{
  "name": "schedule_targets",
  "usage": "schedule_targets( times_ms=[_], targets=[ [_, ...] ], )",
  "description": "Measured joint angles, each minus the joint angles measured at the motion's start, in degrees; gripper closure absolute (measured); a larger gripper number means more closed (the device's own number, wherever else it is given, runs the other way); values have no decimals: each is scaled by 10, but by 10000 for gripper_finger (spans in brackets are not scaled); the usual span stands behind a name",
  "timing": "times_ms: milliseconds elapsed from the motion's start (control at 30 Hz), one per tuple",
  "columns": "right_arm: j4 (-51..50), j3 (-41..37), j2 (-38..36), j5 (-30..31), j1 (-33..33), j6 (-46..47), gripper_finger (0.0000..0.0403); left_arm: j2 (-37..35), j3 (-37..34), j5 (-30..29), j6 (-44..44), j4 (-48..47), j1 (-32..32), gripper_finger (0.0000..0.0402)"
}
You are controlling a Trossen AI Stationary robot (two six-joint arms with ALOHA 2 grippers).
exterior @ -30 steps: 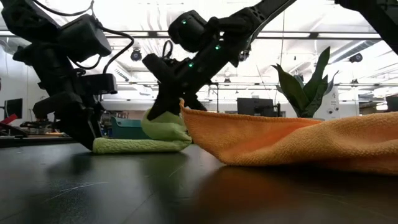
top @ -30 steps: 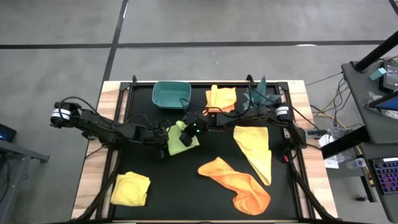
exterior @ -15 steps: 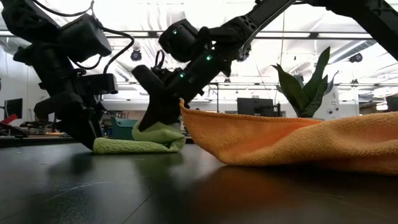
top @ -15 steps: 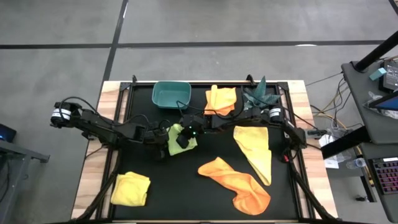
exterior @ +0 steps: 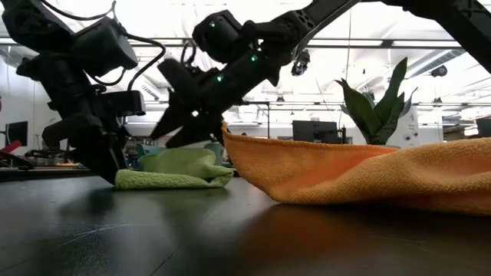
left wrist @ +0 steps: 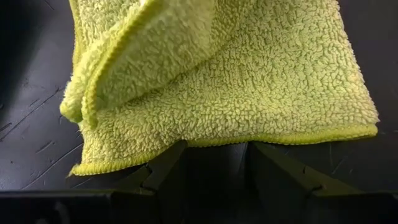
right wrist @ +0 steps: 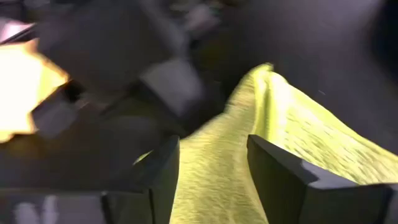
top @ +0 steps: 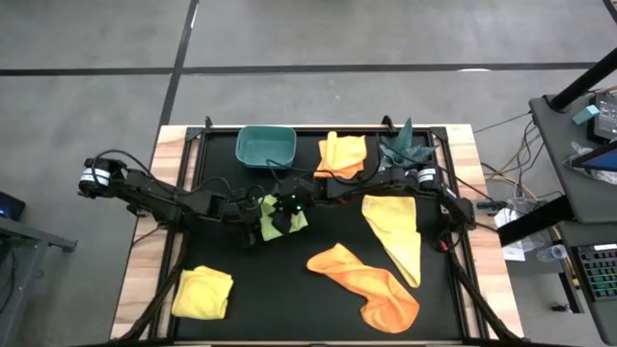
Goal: Fold microfiber towels
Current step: Fold the green microfiber cloth
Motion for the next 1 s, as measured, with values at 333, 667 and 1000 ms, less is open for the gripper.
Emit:
schedule_targets(
  times_ms=[333, 667, 1000],
  targets=[
    [-132, 1, -65, 15, -1, -105, 209, 0, 0, 0, -1, 0, 0, 238],
    [-185, -55, -89, 61, -7, -146, 208, 0, 0, 0, -2, 0, 0, 238],
    [-27, -144, -89, 62, -27, -113, 218, 0, 0, 0, -2, 0, 0, 238]
  ],
)
